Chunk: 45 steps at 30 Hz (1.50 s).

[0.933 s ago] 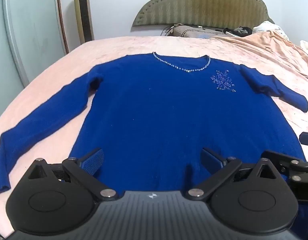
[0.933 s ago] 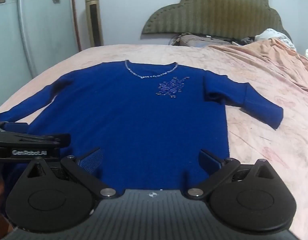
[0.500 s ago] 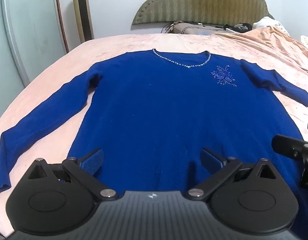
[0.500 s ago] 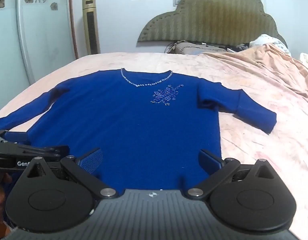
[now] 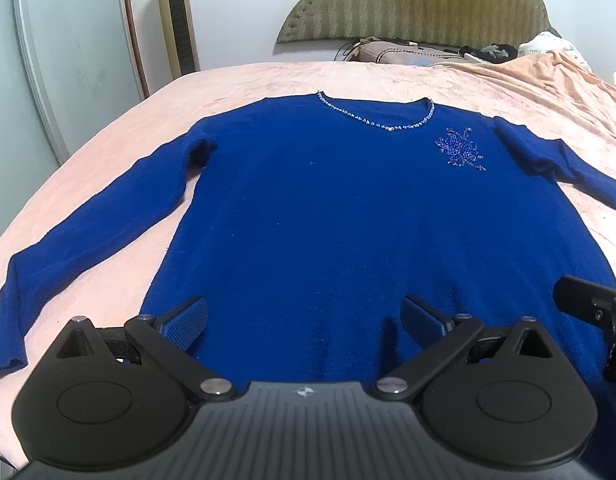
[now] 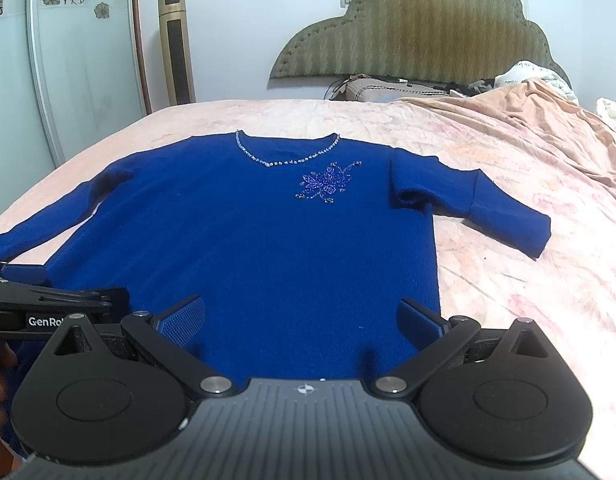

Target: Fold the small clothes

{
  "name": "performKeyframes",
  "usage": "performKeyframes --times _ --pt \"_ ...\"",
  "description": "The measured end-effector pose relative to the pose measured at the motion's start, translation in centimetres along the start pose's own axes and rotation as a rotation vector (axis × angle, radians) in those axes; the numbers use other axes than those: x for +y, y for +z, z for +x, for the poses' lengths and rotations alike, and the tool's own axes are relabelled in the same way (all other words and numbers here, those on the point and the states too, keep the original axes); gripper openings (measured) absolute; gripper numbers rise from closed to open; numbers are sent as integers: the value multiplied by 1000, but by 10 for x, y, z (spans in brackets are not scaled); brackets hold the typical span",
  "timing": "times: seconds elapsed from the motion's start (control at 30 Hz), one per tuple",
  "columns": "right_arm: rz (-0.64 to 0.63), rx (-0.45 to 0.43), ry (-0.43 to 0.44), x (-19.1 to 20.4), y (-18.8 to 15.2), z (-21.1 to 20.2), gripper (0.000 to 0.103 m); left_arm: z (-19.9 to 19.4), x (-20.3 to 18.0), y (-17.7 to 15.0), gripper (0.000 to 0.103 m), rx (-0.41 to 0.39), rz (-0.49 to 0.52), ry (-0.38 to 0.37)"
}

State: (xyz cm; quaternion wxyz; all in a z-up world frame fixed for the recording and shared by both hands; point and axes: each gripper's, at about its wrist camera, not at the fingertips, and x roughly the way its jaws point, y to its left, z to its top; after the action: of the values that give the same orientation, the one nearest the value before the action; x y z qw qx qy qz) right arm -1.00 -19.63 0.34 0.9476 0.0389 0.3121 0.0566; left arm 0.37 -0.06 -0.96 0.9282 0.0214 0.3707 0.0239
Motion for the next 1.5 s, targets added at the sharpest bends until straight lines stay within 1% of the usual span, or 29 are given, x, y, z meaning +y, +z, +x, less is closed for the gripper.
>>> performKeyframes --times 0.2,0.33,0.6,0.83,1.0,1.17,1.33,1.5 --pt "1 2 7 -1 -1 1 103 -1 0 0 103 -3 4 21" --pt "2 1 5 0 -1 2 103 -1 0 0 103 2 -3 13" --pt "2 5 10 -1 -1 2 103 0 -1 0 103 14 -4 26" --pt "20 -41 50 -5 2 -6 103 0 0 0 103 14 -4 25" --pt "26 -28 37 -5 2 -2 103 1 -1 1 103 15 -1 25" --pt "45 -22 43 -7 2 0 103 1 -1 2 103 17 -5 23" --pt "27 -18 51 -6 1 1 103 3 -1 1 103 21 -3 25" --pt "6 -20 30 -4 2 1 103 3 -3 2 103 19 4 23"
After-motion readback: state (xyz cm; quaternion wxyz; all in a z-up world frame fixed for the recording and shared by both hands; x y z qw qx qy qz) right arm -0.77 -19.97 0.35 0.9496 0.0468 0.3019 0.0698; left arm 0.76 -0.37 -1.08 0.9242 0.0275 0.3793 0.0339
